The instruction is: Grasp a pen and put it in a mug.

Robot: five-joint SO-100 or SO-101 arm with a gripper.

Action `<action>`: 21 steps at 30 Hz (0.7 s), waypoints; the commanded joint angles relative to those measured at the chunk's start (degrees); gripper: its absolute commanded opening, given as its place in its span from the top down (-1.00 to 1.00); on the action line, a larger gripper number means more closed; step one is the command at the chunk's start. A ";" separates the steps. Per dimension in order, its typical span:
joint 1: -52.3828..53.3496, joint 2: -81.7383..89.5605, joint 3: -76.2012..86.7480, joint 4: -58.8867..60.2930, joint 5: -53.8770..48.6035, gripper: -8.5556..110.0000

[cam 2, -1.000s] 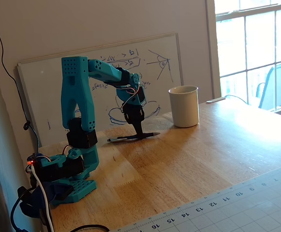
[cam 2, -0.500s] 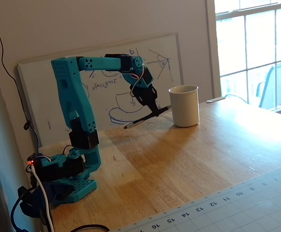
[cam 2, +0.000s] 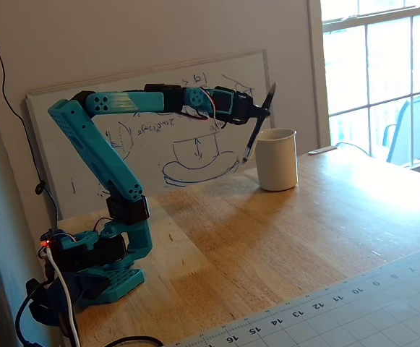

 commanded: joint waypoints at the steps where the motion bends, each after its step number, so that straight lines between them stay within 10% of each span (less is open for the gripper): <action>1: -0.53 4.48 0.53 -18.11 -0.62 0.84; 21: -5.27 -17.31 -15.12 -37.62 -10.46 0.84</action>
